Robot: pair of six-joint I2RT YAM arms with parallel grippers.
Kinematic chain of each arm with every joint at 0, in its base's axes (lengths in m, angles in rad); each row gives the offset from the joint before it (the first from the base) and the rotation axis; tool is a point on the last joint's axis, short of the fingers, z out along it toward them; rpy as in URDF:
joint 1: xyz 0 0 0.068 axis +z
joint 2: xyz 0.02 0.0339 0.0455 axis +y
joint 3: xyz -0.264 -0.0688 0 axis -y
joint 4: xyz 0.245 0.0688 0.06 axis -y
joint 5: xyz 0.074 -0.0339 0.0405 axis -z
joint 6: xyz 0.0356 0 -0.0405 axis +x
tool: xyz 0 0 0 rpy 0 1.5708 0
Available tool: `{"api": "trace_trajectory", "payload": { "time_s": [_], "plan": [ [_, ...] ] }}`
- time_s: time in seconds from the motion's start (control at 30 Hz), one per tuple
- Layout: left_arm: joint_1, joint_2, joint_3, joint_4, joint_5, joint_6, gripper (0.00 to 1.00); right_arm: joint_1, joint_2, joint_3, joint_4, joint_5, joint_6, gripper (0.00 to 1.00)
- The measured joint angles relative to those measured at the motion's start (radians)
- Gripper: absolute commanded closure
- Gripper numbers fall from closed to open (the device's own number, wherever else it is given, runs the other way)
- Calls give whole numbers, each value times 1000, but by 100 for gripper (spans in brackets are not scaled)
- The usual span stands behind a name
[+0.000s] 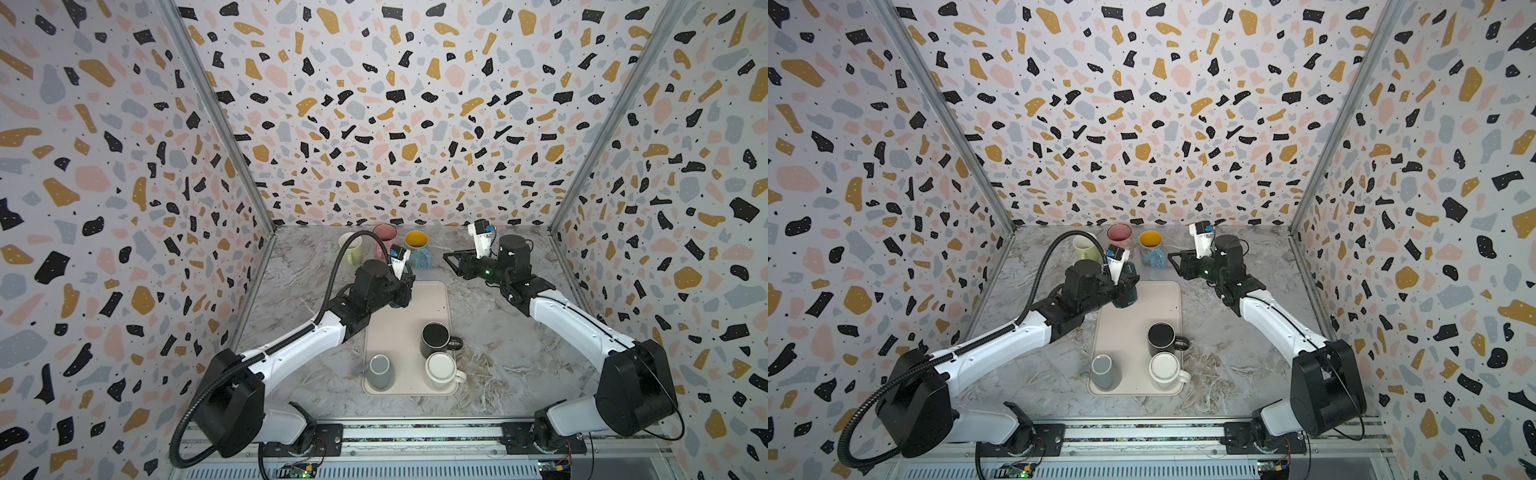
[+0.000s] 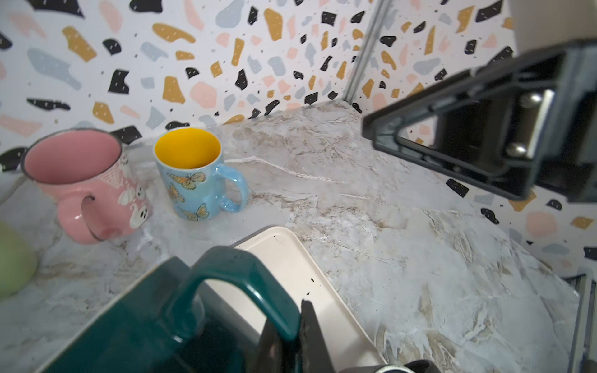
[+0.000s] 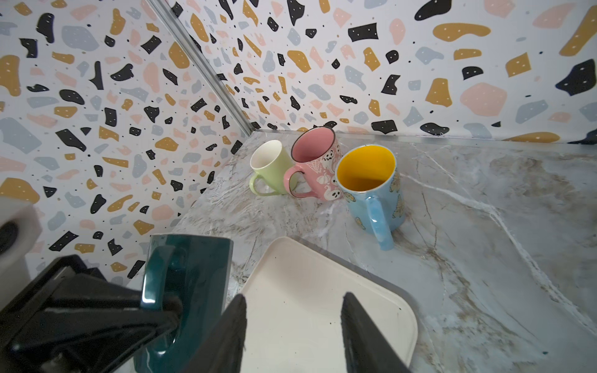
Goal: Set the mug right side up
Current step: 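Lift and tilt the dark green mug upright with the left gripper, then grasp the dark green mug's rim with the right gripper while the left holds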
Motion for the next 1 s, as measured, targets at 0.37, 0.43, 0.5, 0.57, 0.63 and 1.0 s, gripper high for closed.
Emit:
{"api": "trace_trajectory", "payload": {
  "time_s": [0.37,0.43,0.5,0.57,0.63,1.0],
  "plan": [
    [-71,-71,-204,242,-53,264,100,96,0,80,-85,-44,-76,50],
    [-79,-71,-209,272,-53,291,100,119,0,101,-108,-48,-93,48],
    [-85,-72,-215,307,-55,312,100,140,1,118,-124,-51,-108,46],
    [-93,-72,-222,336,-57,330,100,159,5,135,-138,-51,-122,45],
    [-104,-72,-223,346,-61,350,100,176,11,148,-155,-51,-136,43],
    [-130,-72,-225,360,-83,403,100,229,49,171,-220,-23,-175,50]
  ]
}}
